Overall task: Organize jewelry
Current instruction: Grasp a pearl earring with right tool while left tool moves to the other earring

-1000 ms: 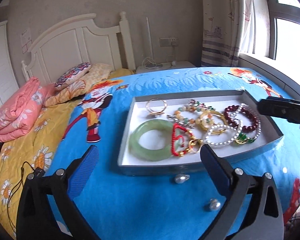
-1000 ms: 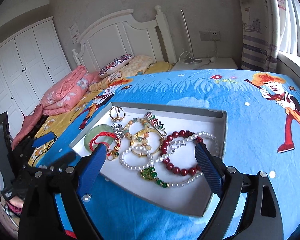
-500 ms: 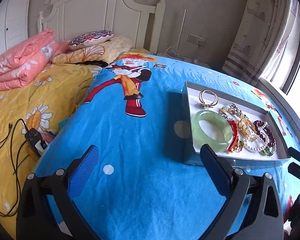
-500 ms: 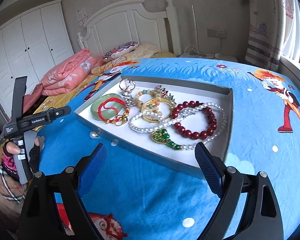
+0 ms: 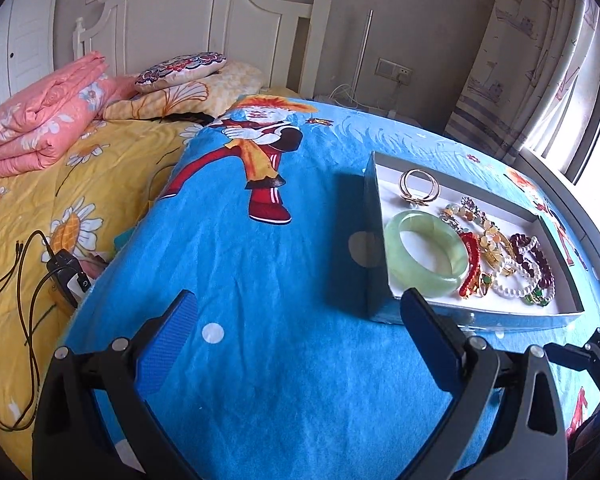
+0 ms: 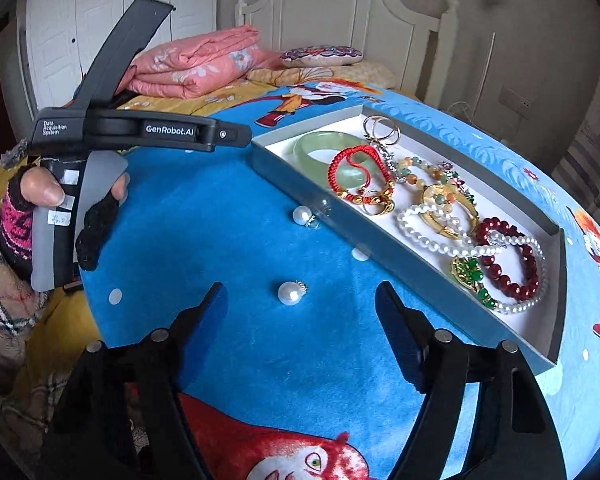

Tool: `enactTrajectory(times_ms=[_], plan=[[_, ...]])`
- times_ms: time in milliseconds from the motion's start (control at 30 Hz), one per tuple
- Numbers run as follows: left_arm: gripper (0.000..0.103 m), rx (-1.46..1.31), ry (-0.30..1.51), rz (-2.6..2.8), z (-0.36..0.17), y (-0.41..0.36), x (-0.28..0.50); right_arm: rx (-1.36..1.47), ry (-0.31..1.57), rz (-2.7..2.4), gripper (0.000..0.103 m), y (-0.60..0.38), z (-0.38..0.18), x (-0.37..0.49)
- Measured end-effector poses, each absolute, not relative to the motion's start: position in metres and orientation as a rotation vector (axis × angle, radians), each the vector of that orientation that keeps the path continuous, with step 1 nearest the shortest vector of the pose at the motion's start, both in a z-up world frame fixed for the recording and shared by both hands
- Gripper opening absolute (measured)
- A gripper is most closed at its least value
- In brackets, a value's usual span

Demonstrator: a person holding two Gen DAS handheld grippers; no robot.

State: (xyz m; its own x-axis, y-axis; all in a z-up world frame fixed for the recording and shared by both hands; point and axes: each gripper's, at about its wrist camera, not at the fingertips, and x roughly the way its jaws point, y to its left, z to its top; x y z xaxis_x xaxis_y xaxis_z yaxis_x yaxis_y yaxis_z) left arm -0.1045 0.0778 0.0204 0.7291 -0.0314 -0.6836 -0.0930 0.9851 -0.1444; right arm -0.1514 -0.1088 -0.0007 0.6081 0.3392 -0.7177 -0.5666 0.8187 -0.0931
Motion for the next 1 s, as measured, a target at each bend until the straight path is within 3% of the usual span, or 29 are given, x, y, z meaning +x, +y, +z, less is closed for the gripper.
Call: enactTrajectory(times_ms=[67,567,767,1000], plan=[[0.1,-0.173,0.754,0.035,0.0206,0.0778,-0.1049,-0.327,0.776,0.538,0.051,-0.108,-0.0039,-0.1481],[0.1,-0.171,0.753,0.037,0.0213,0.0785,-0.1053,-0.333,0.78,0.564,0.025,-0.1039,-0.0071,-0.1465],[0.1,-0.168,0.753,0.037,0.0214,0.0779,-0.1051,-0.344,0.774,0.569,0.018,-0.1033,-0.0074,-0.1485],[0.1,-0.13,0.742,0.027,0.0235,0.0741,-0.1091,-0.323,0.758,0.556,0.017,-0.1099,-0.0039,-0.1515]])
